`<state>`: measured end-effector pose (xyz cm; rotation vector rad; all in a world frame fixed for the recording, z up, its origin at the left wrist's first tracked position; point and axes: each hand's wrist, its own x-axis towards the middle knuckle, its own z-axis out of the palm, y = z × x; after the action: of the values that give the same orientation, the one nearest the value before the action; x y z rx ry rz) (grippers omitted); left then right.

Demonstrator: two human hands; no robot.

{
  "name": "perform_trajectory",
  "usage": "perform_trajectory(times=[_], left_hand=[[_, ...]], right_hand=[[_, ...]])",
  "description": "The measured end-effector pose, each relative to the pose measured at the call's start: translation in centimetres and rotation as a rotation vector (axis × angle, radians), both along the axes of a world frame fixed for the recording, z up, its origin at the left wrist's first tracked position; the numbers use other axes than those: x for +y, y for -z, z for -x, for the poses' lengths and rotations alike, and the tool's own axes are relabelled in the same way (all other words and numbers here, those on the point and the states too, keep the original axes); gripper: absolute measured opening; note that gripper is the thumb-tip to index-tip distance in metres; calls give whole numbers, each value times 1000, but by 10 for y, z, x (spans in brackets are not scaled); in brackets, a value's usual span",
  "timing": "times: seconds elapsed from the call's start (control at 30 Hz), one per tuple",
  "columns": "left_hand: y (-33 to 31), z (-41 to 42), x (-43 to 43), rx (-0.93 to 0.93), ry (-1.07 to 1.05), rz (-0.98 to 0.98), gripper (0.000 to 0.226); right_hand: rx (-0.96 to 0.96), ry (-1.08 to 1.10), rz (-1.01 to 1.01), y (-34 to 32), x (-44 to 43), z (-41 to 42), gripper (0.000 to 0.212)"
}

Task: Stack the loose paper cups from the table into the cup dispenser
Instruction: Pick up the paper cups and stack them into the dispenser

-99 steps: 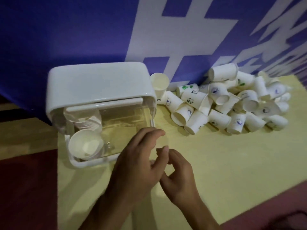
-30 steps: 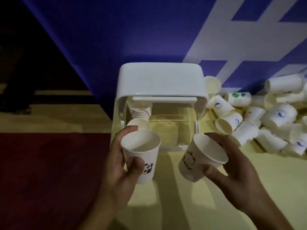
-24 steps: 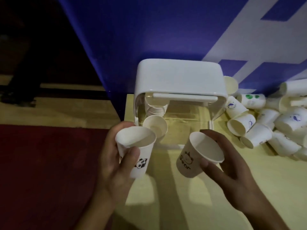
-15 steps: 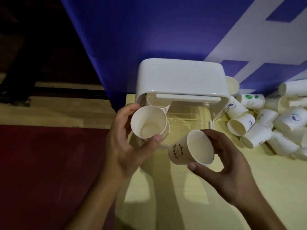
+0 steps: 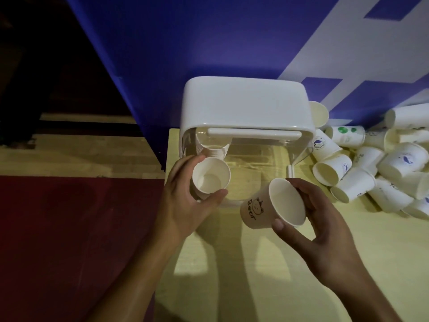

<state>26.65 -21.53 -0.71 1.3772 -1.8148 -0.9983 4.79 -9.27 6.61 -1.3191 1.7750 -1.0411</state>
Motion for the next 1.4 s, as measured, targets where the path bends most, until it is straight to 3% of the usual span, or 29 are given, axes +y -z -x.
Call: perform_trajectory(times=[0.33,0.47,0.63,0.87,1.23,1.4], left_hand=[[2,-3,4,49,-4,-129,83],[-7,-8,9,135,-58,-121,60],[-32,-9,10,290,-145,-104,54],[-34,0,3,258,-135,-171,32],[-22,3,1,142,-150,-247,34],[-19,4,1,158,-192,-251,31]], right_hand=[[75,85,91,-6,-29,-13,65],[85,60,197,-9,-51,-30,66],[121,-14,197,6,-70,-55,74],[214,-64,136,37,-80,-67,87],[258,-61,12,66,-81,-68,95],[200,-60,-7,66,-84,-70,86]])
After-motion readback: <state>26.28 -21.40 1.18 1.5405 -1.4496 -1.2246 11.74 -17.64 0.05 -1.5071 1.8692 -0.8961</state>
